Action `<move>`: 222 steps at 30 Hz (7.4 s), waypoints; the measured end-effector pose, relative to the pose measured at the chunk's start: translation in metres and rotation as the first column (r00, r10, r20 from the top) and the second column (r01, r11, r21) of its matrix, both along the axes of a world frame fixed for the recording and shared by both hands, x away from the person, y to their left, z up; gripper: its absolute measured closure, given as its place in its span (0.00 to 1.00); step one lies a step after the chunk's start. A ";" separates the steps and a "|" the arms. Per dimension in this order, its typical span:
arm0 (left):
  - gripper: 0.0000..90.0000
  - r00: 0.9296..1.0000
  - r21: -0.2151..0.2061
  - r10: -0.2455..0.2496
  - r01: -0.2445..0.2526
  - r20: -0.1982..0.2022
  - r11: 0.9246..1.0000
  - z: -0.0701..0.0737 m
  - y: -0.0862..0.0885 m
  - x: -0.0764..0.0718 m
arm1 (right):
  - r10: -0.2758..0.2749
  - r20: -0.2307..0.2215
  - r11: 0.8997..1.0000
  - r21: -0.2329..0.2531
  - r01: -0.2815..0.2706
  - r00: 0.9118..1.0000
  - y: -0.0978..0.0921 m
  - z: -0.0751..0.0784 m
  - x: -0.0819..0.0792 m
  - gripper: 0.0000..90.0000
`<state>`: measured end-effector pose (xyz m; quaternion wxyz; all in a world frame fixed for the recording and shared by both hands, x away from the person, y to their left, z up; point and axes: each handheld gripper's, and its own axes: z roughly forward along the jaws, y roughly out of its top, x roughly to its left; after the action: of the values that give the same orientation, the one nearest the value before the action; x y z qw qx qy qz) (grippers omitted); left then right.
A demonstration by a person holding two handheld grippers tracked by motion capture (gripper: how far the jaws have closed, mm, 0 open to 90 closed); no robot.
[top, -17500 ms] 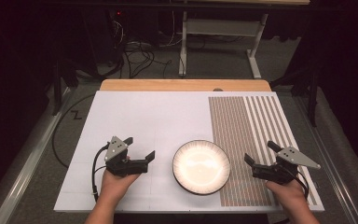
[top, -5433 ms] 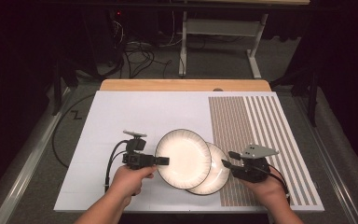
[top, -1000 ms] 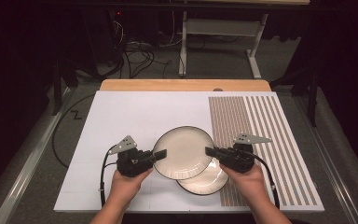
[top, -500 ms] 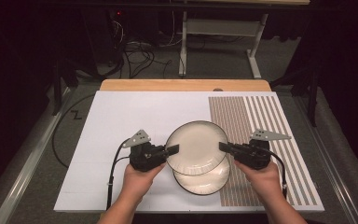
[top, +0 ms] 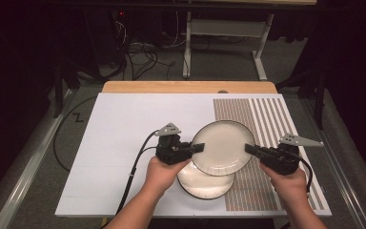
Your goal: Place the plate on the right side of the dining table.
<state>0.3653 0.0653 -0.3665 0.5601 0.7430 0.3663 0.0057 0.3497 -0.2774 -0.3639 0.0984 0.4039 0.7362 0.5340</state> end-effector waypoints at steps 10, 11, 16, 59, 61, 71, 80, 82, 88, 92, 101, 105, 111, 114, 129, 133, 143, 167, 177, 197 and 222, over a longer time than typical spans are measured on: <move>0.89 1.000 0.026 -0.021 0.021 -0.016 0.999 0.005 -0.031 0.020 | -0.084 0.011 0.996 0.023 0.084 0.996 -0.031 0.003 0.001 0.97; 0.89 1.000 0.028 -0.023 0.023 -0.016 0.999 0.005 -0.034 0.022 | -0.093 0.010 0.995 0.023 0.092 0.996 -0.033 0.004 0.001 0.97; 0.89 0.999 0.044 -0.031 0.031 -0.009 0.999 0.010 -0.049 0.031 | -0.127 0.007 0.991 0.046 0.126 0.992 -0.045 0.005 0.004 0.97; 0.84 0.996 0.155 -0.044 0.056 -0.080 0.986 -0.028 -0.133 0.081 | -0.286 -0.044 0.957 -0.060 0.283 0.957 -0.105 -0.030 0.016 0.96; 0.84 0.996 0.158 -0.042 0.055 -0.083 0.986 -0.030 -0.134 0.082 | -0.290 -0.045 0.955 -0.072 0.287 0.956 -0.104 -0.031 0.017 0.96; 0.82 0.996 0.186 -0.025 0.041 -0.089 0.982 -0.032 -0.139 0.084 | -0.287 -0.057 0.956 -0.086 0.281 0.956 -0.105 -0.033 0.019 0.96; 0.57 0.999 0.180 -0.020 0.025 -0.031 0.983 -0.019 -0.136 0.082 | -0.293 -0.044 0.953 -0.101 0.287 0.955 -0.104 -0.034 0.020 0.95; 0.53 1.000 0.187 -0.014 0.014 -0.001 0.982 -0.013 -0.131 0.079 | -0.300 -0.045 0.950 -0.109 0.294 0.953 -0.103 -0.035 0.021 0.95; 0.47 0.999 0.175 -0.014 0.006 0.044 0.985 -0.002 -0.107 0.066 | -0.316 -0.048 0.943 -0.127 0.308 0.948 -0.102 -0.037 0.023 0.93; 0.44 0.998 0.162 -0.005 -0.004 0.058 0.987 -0.001 -0.086 0.053 | -0.326 -0.053 0.939 -0.129 0.318 0.944 -0.100 -0.037 0.024 0.93; 0.35 0.993 0.141 0.040 -0.055 0.111 0.989 -0.004 -0.029 0.024 | -0.346 -0.071 0.931 -0.146 0.334 0.935 -0.099 -0.040 0.028 0.91; 0.33 0.990 0.133 0.068 -0.085 0.126 0.987 -0.007 -0.003 0.014 | -0.352 -0.081 0.929 -0.151 0.338 0.932 -0.099 -0.041 0.029 0.90; 0.28 0.982 0.114 0.109 -0.127 0.154 0.985 -0.013 0.035 -0.003 | -0.357 -0.089 0.927 -0.154 0.341 0.930 -0.099 -0.042 0.030 0.90; 0.23 0.976 0.117 0.148 -0.167 0.161 0.979 -0.018 0.055 -0.018 | -0.360 -0.090 0.926 -0.155 0.344 0.928 -0.099 -0.042 0.030 0.90; 0.14 0.936 0.081 0.260 -0.286 0.236 0.955 -0.038 0.131 -0.062 | -0.376 -0.110 0.920 -0.162 0.357 0.920 -0.099 -0.044 0.032 0.89; 0.06 0.929 0.085 0.295 -0.320 0.223 0.944 -0.043 0.137 -0.062 | -0.385 -0.124 0.917 -0.161 0.365 0.914 -0.100 -0.045 0.032 0.88; 0.00 0.925 0.083 0.295 -0.323 0.238 0.943 -0.044 0.141 -0.061 | -0.400 -0.155 0.912 -0.164 0.375 0.904 -0.102 -0.049 0.035 0.87; 0.01 0.918 0.069 0.328 -0.351 0.224 0.934 -0.051 0.154 -0.057 | -0.457 -0.179 0.884 -0.202 0.422 0.871 -0.101 -0.058 0.045 0.85; 0.01 0.918 0.079 0.325 -0.350 0.227 0.933 -0.052 0.154 -0.057 | -0.454 -0.139 0.881 -0.219 0.420 0.880 -0.099 -0.055 0.042 0.78; 0.01 0.917 0.065 0.322 -0.346 0.237 0.936 -0.050 0.154 -0.060 | -0.215 0.140 0.954 -0.182 0.239 0.967 -0.046 -0.027 0.001 0.31; 0.00 0.917 0.072 0.313 -0.339 0.245 0.938 -0.050 0.151 -0.060 | -0.084 0.201 0.978 -0.172 0.119 0.976 0.009 -0.030 -0.026 0.01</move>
<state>0.3055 0.2167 -0.4161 0.5471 0.6961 0.4168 0.2058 0.3242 -0.2684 -0.3934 0.2329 0.3768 0.7475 0.4950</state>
